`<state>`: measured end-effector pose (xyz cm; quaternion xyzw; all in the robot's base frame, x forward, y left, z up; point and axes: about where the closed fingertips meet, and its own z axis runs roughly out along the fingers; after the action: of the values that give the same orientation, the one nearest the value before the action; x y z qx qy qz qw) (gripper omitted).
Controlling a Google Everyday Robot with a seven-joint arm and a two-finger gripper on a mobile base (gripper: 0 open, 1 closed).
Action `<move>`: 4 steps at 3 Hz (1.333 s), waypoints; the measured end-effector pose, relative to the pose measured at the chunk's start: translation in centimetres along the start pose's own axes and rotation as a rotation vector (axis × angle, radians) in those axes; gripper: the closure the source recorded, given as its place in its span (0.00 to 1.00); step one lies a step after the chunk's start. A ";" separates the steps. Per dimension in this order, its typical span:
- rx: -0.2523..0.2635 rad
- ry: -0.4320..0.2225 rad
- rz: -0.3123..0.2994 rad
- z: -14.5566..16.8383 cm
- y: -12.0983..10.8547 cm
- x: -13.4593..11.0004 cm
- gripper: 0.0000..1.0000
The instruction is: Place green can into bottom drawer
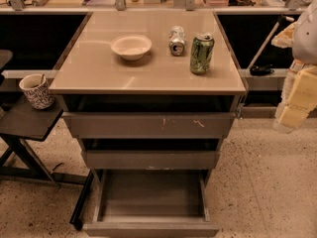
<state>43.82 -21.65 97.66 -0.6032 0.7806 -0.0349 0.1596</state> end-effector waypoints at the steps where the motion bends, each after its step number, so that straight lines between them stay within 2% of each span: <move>1: 0.000 0.000 0.000 0.0 0.0 0.0 0.00; 2: 0.008 -0.025 -0.010 -0.1 -0.6 -0.4 0.00; 3: -0.004 -0.107 -0.027 1.3 -3.5 -2.0 0.00; 4: -0.004 -0.108 -0.027 1.3 -3.5 -2.0 0.00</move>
Offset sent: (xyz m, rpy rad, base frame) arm 0.0129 0.0038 0.0010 0.0404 -0.0094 0.0320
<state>47.91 -20.51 97.76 -0.6151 0.7627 -0.0029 0.1996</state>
